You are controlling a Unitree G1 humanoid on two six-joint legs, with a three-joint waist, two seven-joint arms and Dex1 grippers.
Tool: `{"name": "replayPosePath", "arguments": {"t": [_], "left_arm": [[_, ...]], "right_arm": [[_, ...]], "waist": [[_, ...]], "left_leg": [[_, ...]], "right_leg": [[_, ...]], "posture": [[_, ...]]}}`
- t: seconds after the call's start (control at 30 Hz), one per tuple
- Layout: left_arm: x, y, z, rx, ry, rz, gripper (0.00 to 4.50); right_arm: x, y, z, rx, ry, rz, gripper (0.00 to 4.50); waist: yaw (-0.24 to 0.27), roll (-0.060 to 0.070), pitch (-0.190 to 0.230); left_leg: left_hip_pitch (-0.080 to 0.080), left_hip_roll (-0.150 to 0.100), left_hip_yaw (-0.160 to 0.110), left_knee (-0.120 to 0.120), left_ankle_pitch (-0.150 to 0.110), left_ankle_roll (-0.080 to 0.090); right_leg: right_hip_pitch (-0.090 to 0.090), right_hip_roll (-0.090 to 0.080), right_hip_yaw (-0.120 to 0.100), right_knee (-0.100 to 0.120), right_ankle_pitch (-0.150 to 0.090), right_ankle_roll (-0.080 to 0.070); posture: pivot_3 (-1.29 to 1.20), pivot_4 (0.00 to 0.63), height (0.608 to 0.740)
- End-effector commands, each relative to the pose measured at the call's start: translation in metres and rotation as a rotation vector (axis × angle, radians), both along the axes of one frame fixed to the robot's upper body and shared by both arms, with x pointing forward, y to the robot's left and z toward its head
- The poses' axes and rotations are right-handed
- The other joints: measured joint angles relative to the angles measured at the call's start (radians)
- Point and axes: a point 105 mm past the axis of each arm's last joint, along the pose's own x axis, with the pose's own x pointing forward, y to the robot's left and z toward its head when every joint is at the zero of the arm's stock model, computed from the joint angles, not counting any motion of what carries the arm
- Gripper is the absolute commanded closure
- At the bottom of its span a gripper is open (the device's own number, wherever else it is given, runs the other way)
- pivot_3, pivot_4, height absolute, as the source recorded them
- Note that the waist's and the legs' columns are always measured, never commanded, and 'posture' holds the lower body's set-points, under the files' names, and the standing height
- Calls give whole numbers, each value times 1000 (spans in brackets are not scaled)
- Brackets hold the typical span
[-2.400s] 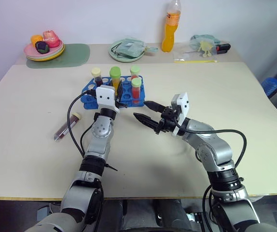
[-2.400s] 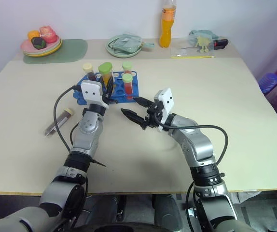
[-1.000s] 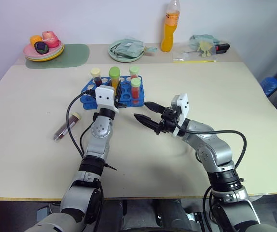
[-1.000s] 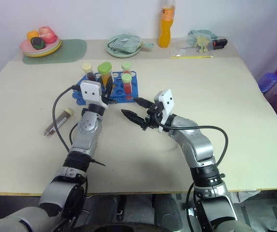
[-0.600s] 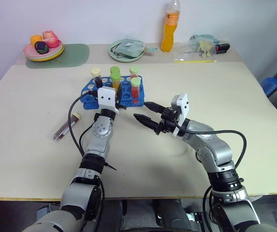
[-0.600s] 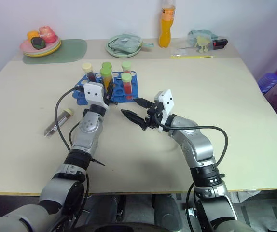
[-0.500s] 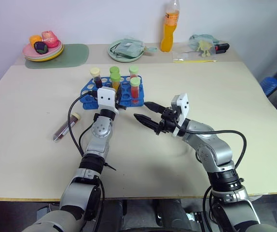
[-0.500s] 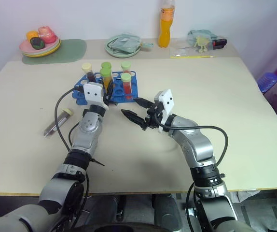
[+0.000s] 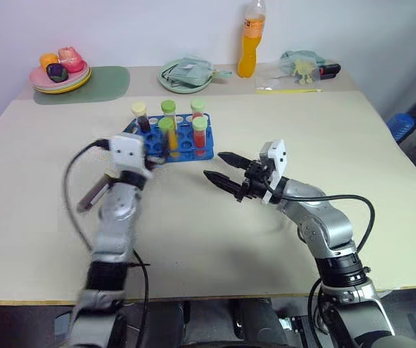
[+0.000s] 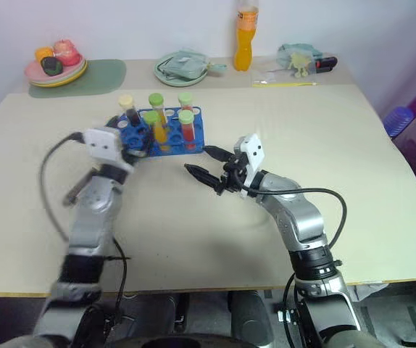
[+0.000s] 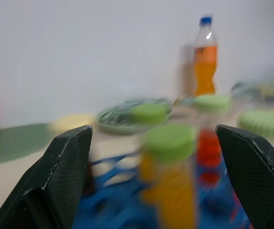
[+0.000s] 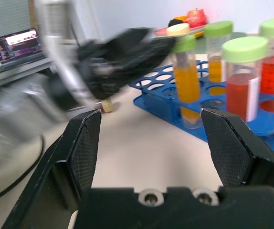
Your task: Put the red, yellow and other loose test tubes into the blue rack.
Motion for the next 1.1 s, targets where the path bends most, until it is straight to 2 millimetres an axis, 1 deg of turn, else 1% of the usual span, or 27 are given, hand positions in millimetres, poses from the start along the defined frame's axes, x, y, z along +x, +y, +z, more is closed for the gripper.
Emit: {"name": "replayPosePath", "arguments": {"t": [0.03,0.07,0.1,0.13,0.2,0.23,0.37,0.4,0.47,0.53,0.6,0.63,0.7,0.87,1.03,1.1], "left_arm": [[-23,26,32,33,96,10,274],[-25,37,33,42,174,23,274],[-26,46,32,38,266,34,130],[-28,57,28,42,390,56,130],[-32,71,20,167,608,99,130],[-32,76,19,195,704,114,130],[-35,82,6,185,1057,64,130],[-35,84,4,189,1112,57,130],[-33,88,1,205,1183,62,130],[-27,89,-4,168,1254,57,130],[-22,95,-12,189,1295,88,130],[-20,99,-15,198,1308,104,130],[-17,99,-19,189,1336,78,130],[-3,102,-22,193,1351,54,130],[1,103,-28,253,1396,12,130],[0,101,-29,261,1417,-19,648]], "right_arm": [[-4,-3,22,10,-82,26,812],[-4,-4,24,-1,-90,34,812],[-4,-5,26,-15,-98,46,812],[-6,-5,28,-38,-109,76,812],[-12,-3,30,-88,-124,152,812],[-17,-1,31,-115,-134,207,812],[-32,7,37,-170,-166,364,812],[-34,9,38,-177,-173,386,812],[-39,13,38,-192,-184,426,812],[-45,16,37,-198,-188,456,812],[-49,17,36,-199,-188,466,812],[-50,18,35,-199,-187,466,812],[-53,18,32,-198,-180,463,812],[-59,19,25,-199,-163,458,812],[-62,21,23,-198,-157,454,812],[-62,22,22,-198,-157,453,812]], "waist": [[6,0,0],[9,0,0],[11,0,0],[12,0,0],[9,-1,1],[7,-1,1],[2,-1,1],[0,-1,1],[-3,-1,2],[-1,-1,2],[1,-1,2],[2,-1,2],[2,-1,2],[7,-1,2],[5,-1,2],[4,-1,2]], "left_leg": [[0,0,0,0,0,0],[0,0,-1,1,0,0],[0,0,-2,1,0,0],[1,0,-2,2,0,0],[1,-1,-4,3,0,0],[1,-1,-4,3,0,0],[3,-1,-3,1,0,0],[3,-1,-3,1,0,0],[3,-1,-3,0,0,0],[3,0,-2,0,0,0],[1,0,-2,0,0,0],[1,0,-2,1,0,0],[1,0,-2,1,0,0],[0,-1,-1,1,0,0],[0,-1,-1,1,0,0],[0,-1,-1,1,0,0]], "right_leg": [[0,0,0,0,0,0],[1,0,-1,0,0,0],[2,0,-1,0,0,0],[3,0,-1,0,0,0],[5,1,-3,-1,0,0],[6,2,-3,-2,0,0],[6,3,-3,-2,0,0],[6,4,-3,-1,0,0],[6,4,-2,-2,-1,0],[4,4,-1,-1,-1,0],[3,4,-2,-1,-1,-1],[2,4,-1,-1,-1,-1],[2,4,-1,-1,-1,-1],[2,3,-1,-1,-1,-1],[2,3,-1,-1,-1,-1],[2,3,-1,-1,-1,-1]], "posture": [[0,150,729],[0,150,729],[0,150,729],[0,150,729],[0,150,729],[0,150,729],[0,150,729],[0,150,729],[0,150,729],[0,150,729],[0,150,729],[0,150,729],[0,150,729],[0,150,729],[0,150,729],[0,150,729]]}}
